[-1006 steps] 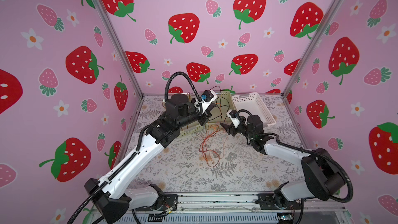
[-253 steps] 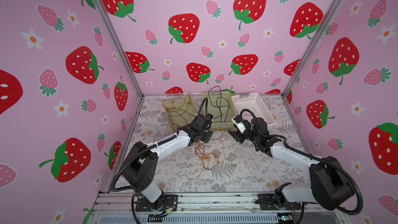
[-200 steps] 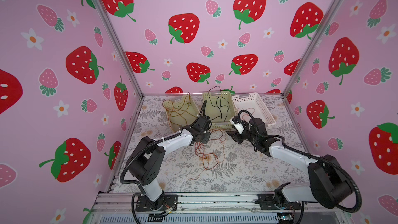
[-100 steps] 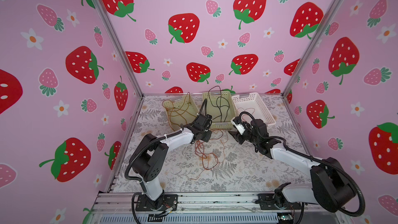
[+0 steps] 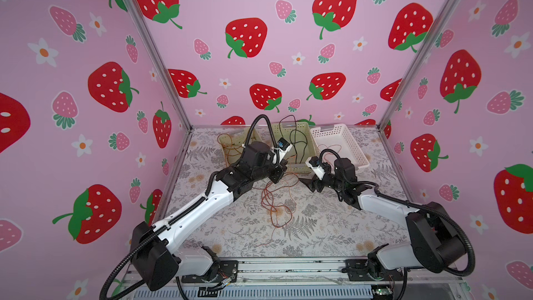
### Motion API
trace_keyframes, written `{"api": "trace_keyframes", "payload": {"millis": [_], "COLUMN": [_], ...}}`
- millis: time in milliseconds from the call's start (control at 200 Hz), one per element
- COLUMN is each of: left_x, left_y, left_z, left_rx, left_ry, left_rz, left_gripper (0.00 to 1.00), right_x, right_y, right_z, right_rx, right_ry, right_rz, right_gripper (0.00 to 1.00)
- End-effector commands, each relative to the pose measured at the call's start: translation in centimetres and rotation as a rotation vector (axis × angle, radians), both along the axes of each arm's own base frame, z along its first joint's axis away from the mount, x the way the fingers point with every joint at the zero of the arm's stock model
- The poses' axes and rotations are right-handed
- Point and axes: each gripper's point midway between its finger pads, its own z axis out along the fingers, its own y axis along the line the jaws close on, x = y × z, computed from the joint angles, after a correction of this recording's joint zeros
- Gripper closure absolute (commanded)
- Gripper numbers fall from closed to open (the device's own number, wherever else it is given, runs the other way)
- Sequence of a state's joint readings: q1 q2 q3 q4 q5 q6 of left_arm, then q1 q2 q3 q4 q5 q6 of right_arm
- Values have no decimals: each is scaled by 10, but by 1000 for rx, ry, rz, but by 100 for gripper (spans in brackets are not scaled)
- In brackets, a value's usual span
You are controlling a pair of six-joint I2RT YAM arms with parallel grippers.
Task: Untangle the cables
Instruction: 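Grasp an orange wire with the left gripper and lift it toward the right gripper, then take the orange wire with the right gripper and carry it over the white basket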
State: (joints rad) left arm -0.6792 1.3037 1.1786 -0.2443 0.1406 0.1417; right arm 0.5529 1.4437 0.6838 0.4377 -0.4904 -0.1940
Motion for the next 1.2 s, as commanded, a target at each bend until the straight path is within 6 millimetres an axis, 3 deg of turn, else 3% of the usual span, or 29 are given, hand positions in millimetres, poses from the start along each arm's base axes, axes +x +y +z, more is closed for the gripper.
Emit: {"api": "trace_keyframes", "payload": {"millis": [0, 125, 305, 380, 515, 595, 750, 850, 940, 1026, 1196], "left_x": [-4, -3, -6, -7, -7, -7, -6, -4, 0, 2, 4], "left_y": [-3, -1, -1, 0, 7, 13, 30, 44, 58, 67, 68], "left_z": [31, 49, 69, 77, 84, 86, 89, 82, 64, 46, 7], "left_rx": [-10, -13, -47, -60, -54, -54, -55, -60, -60, -57, -19], "left_ry": [-78, -132, -183, -204, -238, -257, -293, -282, -245, -211, -127], "left_rz": [-46, -40, -47, -49, -18, 1, 63, 104, 151, 184, 193], "left_gripper": [100, 100, 100, 100, 100, 100, 100, 100, 100, 100, 100], "right_x": [-15, -30, -37, -31, -11, -1, 29, 62, 82, 87, 85], "right_y": [22, 29, 29, 30, 23, 17, -6, -42, -74, -88, -91], "right_z": [32, 34, 26, 22, 23, 32, 67, 96, 138, 180, 249], "right_rx": [118, 183, 209, 216, 205, 190, 141, 127, 168, 182, 172], "right_ry": [-42, -9, 35, 59, 19, -42, -186, -268, -344, -446, -635], "right_rz": [184, 274, 290, 259, 140, 82, -77, -257, -367, -401, -396], "right_gripper": [22, 24, 32, 44, 96, 100, 100, 100, 100, 100, 100]}}
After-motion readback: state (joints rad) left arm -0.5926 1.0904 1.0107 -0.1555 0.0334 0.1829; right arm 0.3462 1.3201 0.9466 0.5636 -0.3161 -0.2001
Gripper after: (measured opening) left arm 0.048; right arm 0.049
